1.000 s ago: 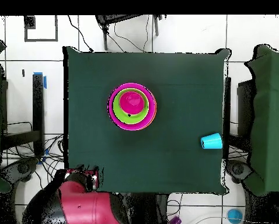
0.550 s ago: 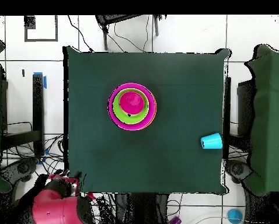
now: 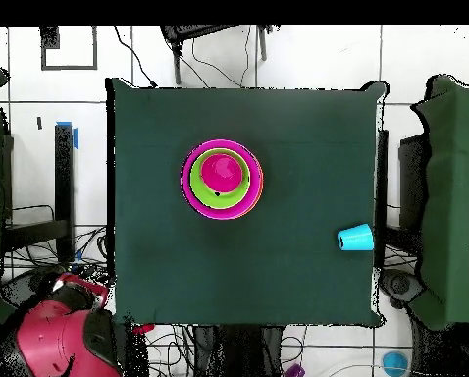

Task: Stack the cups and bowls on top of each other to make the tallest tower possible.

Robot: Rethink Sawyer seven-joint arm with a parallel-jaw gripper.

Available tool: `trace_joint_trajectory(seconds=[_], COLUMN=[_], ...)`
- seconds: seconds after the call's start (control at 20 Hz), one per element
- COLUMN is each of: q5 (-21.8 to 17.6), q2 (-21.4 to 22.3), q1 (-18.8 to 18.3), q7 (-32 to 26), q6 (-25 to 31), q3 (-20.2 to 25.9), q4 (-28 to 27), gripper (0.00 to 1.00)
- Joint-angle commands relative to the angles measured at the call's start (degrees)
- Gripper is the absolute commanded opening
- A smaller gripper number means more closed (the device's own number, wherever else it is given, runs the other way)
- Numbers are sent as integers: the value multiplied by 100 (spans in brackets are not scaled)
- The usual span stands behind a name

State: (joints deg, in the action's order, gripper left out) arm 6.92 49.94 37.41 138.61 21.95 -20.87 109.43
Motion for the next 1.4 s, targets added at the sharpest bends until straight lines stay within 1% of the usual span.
trace_joint_trajectory(seconds=[0.05,0.1,0.15,0.2,0.25,0.45,0.55,0.6,0.7,0.8,0.85,0.9,0.95,1.0,1.05,1.15,1.3,1.35,1.4], q5=[88,91,129,170,212,6,-74,-104,-217,-269,-449,-587,-910,-1114,-1326,-1663,-2102,-2309,-2396], q2=[-750,-736,-691,-678,-644,-697,-649,-653,-628,-622,-585,-585,-620,-641,-689,-714,-657,-645,-623], q1=[-335,-431,-614,-694,-904,-1217,-1435,-1468,-1664,-1896,-2172,-2231,-2261,-2263,-2211,-2190,-2311,-2353,-2389], q7=[755,697,581,561,420,-30,-305,-303,-572,-791,-1352,-1482,-1761,-1879,-1937,-1869,-1889,-1989,-2006], q6=[544,620,715,732,842,1139,1227,1270,1270,1145,1002,861,729,727,870,922,881,930,957], q3=[147,231,375,445,600,862,1098,1130,1351,1631,1983,2084,2151,2184,2136,2086,2108,2084,2105], q4=[-784,-781,-751,-731,-752,-976,-991,-1015,-1025,-982,-938,-944,-1059,-1139,-1253,-1333,-1335,-1411,-1417], gripper=[100,100,100,100,100,100,100,100,100,100,100,100,100,100,100,100,100,100,100])
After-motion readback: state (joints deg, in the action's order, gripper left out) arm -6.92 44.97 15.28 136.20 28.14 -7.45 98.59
